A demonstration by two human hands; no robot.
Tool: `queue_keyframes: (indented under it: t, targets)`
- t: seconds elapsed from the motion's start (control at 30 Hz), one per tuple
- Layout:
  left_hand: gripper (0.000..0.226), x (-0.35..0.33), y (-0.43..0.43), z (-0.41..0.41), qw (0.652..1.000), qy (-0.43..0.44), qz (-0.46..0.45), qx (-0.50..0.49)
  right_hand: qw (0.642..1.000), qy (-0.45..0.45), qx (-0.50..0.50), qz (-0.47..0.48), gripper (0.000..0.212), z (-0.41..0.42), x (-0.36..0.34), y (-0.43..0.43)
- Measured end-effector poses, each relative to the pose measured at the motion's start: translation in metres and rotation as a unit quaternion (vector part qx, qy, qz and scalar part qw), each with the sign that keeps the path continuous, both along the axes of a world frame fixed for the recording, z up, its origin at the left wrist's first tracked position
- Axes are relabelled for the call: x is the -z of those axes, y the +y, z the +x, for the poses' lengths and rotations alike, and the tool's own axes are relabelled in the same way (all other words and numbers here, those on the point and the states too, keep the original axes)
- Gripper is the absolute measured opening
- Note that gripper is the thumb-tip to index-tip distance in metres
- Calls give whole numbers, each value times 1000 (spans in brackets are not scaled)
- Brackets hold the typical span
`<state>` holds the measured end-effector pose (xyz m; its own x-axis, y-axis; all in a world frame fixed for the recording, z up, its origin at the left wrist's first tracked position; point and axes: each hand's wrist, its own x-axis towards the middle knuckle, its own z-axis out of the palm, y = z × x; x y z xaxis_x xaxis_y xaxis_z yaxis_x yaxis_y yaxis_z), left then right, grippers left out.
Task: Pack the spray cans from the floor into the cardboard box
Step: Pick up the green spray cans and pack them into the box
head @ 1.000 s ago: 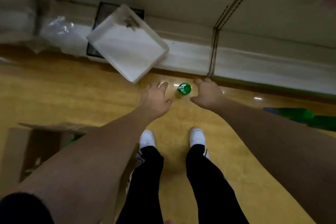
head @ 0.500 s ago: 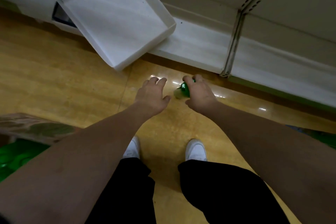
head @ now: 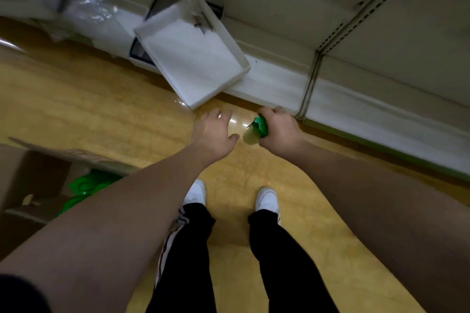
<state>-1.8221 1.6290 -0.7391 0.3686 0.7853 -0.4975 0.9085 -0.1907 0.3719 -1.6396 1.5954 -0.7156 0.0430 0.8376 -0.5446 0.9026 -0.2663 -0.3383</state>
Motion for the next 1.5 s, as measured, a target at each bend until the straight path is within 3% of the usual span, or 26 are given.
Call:
queue_keyframes:
  t: [0.13,0.37,0.53,0.8,1.0,1.17,1.5]
  targets:
    - [63,-110,14,-10,998,-9,49,-32,999,5,-45,18,60,-16,-104,11]
    - [57,-301,17,-57,979,-2,155,-133,974,9,-217,63,56,-55,-277,42]
    - [64,-426,-13,-120,935,35,265,-235,940,-10,-312,135,50,-112,-396,55]
    - [63,-574,-76,-239,861,77,351,-359,879,42,-416,229,49,-236,-555,51]
    - [67,-623,-131,-323,818,102,388,-413,858,99,-432,262,51,-337,-614,28]
    - [68,-629,-162,-383,793,93,392,-457,856,144,-445,223,51,-414,-626,1]
    - [67,-573,-200,-465,800,96,326,-495,852,100,-490,154,57,-514,-572,-31]
